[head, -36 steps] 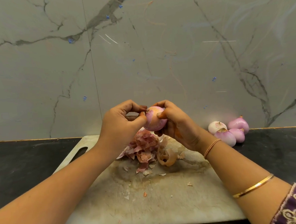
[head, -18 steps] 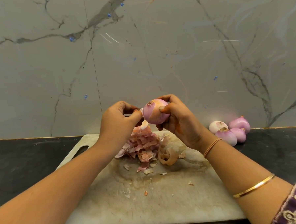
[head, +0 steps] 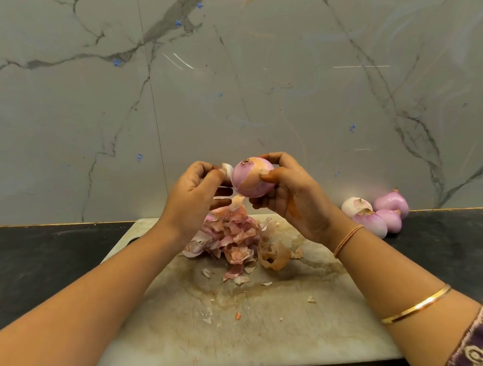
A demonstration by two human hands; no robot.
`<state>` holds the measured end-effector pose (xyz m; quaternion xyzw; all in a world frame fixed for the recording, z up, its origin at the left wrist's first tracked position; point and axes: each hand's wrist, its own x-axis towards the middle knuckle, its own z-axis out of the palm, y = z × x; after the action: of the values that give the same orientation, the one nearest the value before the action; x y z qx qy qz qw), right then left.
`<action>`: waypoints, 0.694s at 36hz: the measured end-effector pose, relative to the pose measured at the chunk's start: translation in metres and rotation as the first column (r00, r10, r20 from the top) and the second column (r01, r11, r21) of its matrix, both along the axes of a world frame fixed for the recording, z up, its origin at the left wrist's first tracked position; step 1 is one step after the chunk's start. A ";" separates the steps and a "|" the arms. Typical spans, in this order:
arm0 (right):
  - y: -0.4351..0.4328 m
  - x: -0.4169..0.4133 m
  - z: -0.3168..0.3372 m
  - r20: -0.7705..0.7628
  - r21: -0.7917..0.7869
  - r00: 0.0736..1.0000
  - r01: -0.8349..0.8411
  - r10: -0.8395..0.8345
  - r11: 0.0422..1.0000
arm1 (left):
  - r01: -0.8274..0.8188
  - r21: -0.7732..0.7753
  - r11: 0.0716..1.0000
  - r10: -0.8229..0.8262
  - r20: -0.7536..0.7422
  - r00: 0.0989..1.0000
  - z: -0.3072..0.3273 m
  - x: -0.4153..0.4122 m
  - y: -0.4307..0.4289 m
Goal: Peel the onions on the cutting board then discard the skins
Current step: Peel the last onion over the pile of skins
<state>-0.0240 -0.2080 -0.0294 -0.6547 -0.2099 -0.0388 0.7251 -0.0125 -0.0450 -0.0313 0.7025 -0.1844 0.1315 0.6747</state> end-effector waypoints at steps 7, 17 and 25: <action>0.003 0.003 -0.004 -0.048 -0.044 0.999 -0.022 0.020 0.999 | -0.100 0.244 0.965 0.059 0.171 0.984 -0.005 0.004 0.003; 0.014 -0.001 -0.004 0.003 -0.171 0.995 0.094 -0.095 0.981 | -0.374 0.334 0.865 0.206 0.444 0.872 -0.009 0.005 0.000; 0.011 -0.003 -0.002 0.024 -0.154 0.998 0.065 -0.062 0.986 | -0.276 0.090 0.957 0.277 0.000 0.961 -0.007 0.022 0.011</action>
<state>-0.0272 -0.1966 -0.0317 -0.7148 -0.1983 -0.0518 0.6687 0.0090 -0.0342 -0.0384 0.7517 -0.0858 0.2117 0.6187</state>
